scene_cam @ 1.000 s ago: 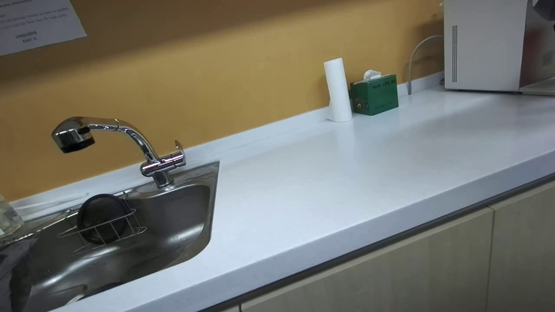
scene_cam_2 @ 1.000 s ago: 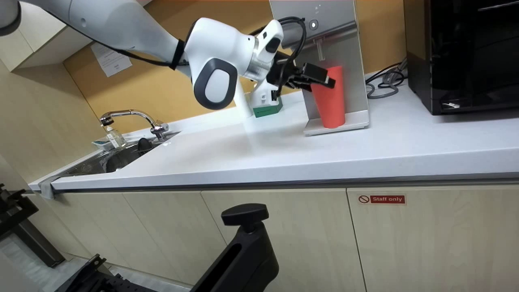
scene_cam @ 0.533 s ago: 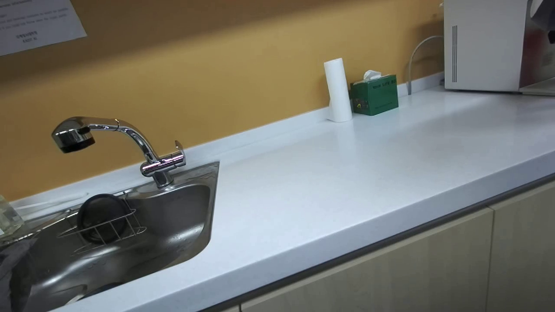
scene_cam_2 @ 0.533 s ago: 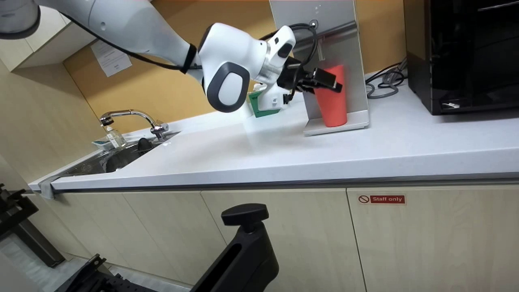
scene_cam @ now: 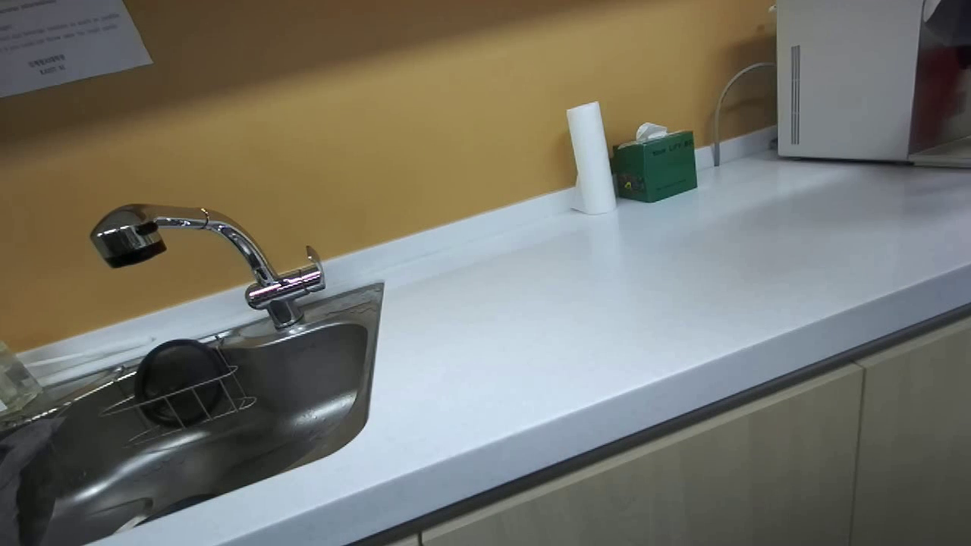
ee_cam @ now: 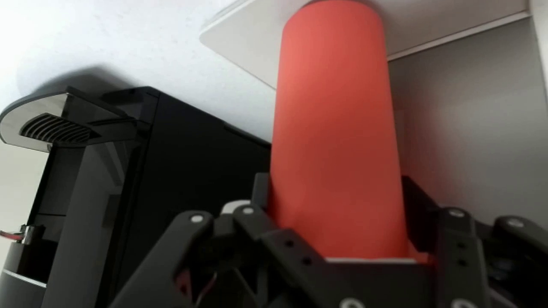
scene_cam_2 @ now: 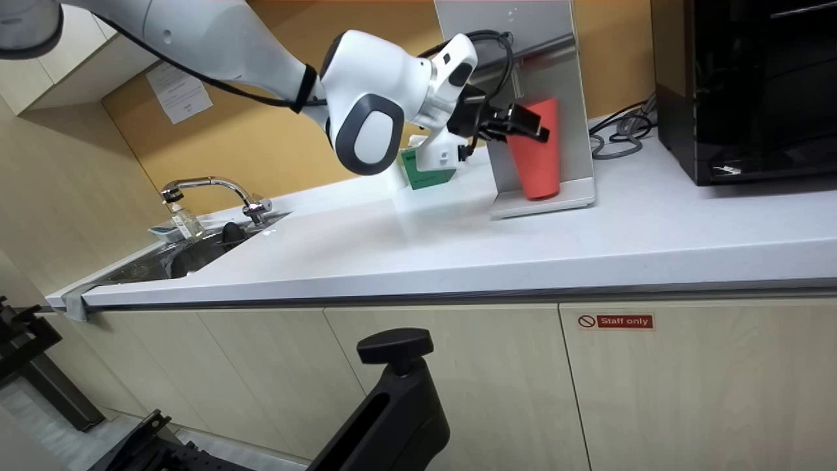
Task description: Move the pink cup to the left
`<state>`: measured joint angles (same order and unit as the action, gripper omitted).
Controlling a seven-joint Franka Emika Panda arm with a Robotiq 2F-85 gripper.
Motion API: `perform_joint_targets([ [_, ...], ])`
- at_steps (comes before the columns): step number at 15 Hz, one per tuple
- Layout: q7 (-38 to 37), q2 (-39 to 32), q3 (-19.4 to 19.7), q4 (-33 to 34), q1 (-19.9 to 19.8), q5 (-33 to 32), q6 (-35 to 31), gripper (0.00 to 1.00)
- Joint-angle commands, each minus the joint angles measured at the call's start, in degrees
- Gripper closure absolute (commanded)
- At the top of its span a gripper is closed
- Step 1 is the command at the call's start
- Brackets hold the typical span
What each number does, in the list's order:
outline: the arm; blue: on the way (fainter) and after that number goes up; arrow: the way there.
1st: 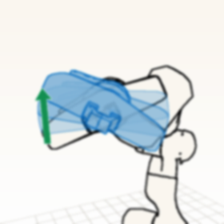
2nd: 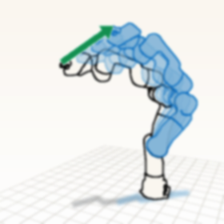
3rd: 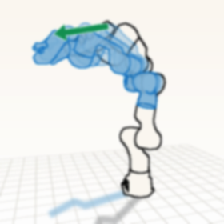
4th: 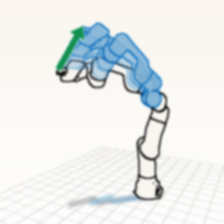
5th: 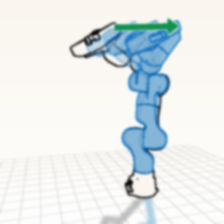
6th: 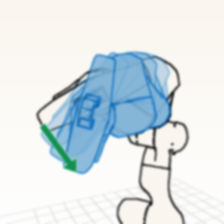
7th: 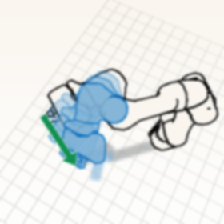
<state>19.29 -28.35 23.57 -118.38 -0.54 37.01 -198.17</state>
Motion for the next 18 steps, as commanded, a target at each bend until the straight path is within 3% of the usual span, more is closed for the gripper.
perform_joint_targets([
  [1,0.5,8.3,-1.4,-8.0,0.7,-0.9,0.0,0.52],
  [10,3.3,26.1,-6.8,-27.4,2.5,-2.6,0.2,0.52],
  [18,9.6,29.0,-8.7,-28.8,6.7,-3.9,0.0,0.52],
])
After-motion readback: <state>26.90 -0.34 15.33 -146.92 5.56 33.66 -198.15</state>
